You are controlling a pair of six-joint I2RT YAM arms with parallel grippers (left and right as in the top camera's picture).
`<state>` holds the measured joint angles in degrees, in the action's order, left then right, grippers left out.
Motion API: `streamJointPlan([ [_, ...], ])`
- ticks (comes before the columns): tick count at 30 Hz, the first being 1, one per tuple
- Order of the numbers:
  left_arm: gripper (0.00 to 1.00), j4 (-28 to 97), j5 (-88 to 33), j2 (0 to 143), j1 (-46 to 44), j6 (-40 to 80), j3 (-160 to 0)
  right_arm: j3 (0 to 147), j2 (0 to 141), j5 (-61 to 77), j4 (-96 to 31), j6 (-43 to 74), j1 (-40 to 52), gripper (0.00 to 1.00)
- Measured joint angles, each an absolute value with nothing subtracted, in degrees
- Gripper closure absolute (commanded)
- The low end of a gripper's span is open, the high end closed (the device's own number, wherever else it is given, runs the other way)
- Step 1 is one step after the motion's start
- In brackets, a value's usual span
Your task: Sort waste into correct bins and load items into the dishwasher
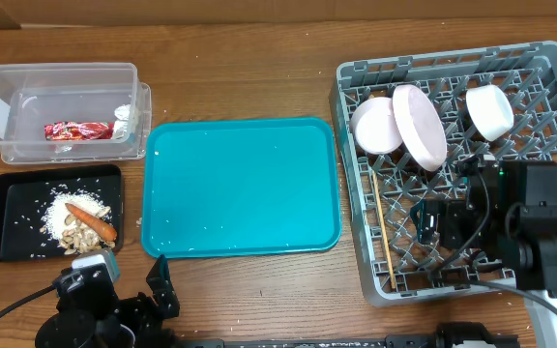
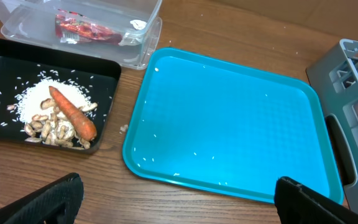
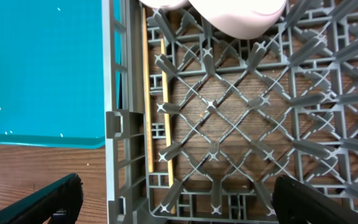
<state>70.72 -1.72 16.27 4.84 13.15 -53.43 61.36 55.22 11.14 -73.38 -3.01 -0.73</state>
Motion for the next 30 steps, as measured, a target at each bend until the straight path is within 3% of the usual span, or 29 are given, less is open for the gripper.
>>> streamJointPlan([
  [11,0.00,70.7,-1.7,16.3,4.8,13.1,-53.4,61.3,53.5,7.4,-73.5,-3.0,-0.7,0.00],
  [18,0.00,70.7,-1.7,16.3,4.8,13.1,-53.4,61.3,38.8,10.2,-72.2,-3.0,-0.7,0.00],
  [30,0.00,70.8,-1.7,16.3,4.8,13.1,-53.3,47.4,9.8,15.2,-51.6,-3.0,-0.6,0.00],
])
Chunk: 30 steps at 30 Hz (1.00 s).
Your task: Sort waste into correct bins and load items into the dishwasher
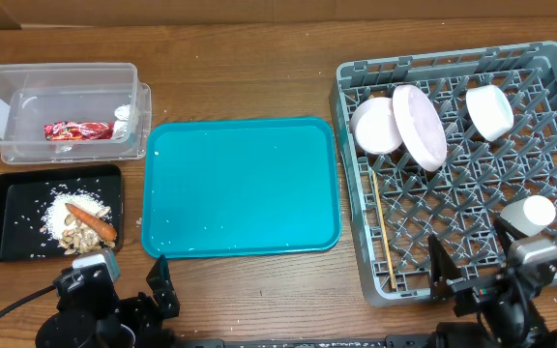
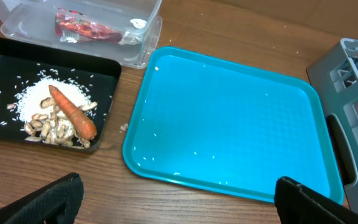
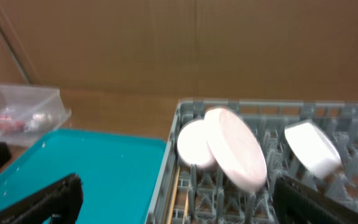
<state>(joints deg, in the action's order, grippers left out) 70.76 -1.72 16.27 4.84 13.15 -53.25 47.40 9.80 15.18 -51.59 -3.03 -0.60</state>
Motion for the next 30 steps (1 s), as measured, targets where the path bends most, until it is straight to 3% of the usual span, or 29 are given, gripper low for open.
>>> streamJointPlan([
  [6,0.00,70.7,-1.7,16.3,4.8,13.1,-53.2,32.0,1.0,14.6,-34.9,-3.0,-0.6,0.00],
  [13,0.00,70.7,-1.7,16.3,4.8,13.2,-53.1,12.8,1.0,13.0,-5.1,-4.6,-0.6,0.00],
  [17,0.00,70.7,-1.7,16.3,4.8,13.2,-53.1,4.1,0.9,12.7,4.6,-7.6,-0.6,0.00],
  [30,0.00,70.7,-1.7,16.3,4.8,13.2,-53.1,1.1,0.8,13.7,-4.0,-14.0,-0.6,0.00],
])
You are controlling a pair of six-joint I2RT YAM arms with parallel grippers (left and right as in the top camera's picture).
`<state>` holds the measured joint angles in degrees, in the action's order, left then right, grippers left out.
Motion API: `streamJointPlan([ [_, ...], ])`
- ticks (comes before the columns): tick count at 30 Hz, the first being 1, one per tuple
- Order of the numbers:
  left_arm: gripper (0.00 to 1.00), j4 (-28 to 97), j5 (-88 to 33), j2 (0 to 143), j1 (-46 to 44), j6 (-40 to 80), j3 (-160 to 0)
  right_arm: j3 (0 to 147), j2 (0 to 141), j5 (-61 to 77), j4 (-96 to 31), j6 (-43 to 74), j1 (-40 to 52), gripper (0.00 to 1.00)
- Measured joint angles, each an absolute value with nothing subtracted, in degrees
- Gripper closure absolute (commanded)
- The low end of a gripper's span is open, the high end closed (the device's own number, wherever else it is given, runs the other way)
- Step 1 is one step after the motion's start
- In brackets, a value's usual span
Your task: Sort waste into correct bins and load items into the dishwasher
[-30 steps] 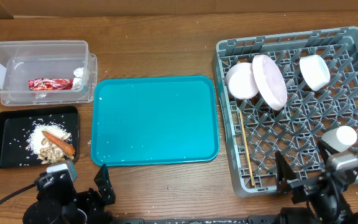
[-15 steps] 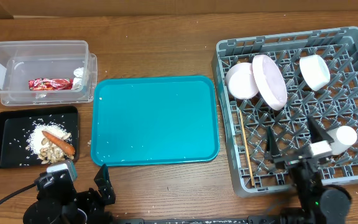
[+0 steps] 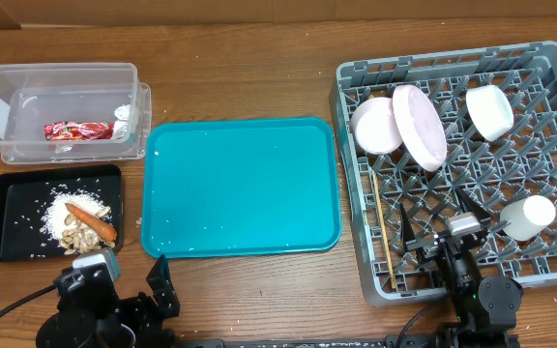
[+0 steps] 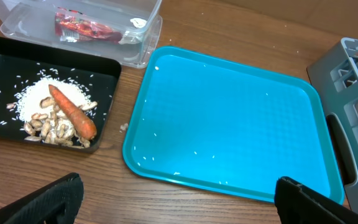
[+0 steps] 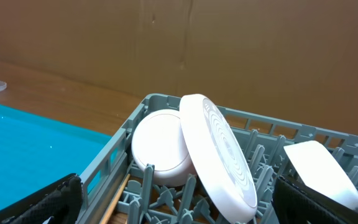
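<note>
The grey dish rack (image 3: 356,242) at the right holds a round white dish (image 3: 373,128) with a pale plate (image 3: 421,128) leaning on it, a white bowl (image 3: 488,111), a white cup (image 3: 528,217) on its side and a wooden chopstick (image 3: 385,237). My right gripper (image 3: 440,224) stands open and empty over the rack's front part, facing the plate (image 5: 219,155). At the table's front left, my left gripper (image 4: 179,208) is open and empty, just short of the bare teal tray (image 4: 229,118).
A clear plastic bin (image 3: 61,101) at the far left holds a red wrapper (image 3: 77,130) and a small white scrap. In front of it, a black tray (image 3: 8,193) carries rice, peanuts and a carrot (image 3: 92,223).
My right gripper has moved left from the rack's front right corner to its front middle. The white cup now shows in full. The left arm is unchanged.
First my right gripper was open low over the rack's front half, looking straight down, with the arm hiding the rack's right side. Then it stood back at the front right corner and the cup showed in the rack. Now it faces the plates from the front.
</note>
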<state>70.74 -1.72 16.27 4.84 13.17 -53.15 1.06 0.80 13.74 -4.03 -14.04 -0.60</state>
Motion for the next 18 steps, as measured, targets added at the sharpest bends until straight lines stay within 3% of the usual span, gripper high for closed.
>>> streamJointPlan([
  [18,0.00,70.7,-1.7,16.3,4.8,13.2,-53.1,1.1,0.8,14.2,-4.0,-14.4,-0.6,0.00],
])
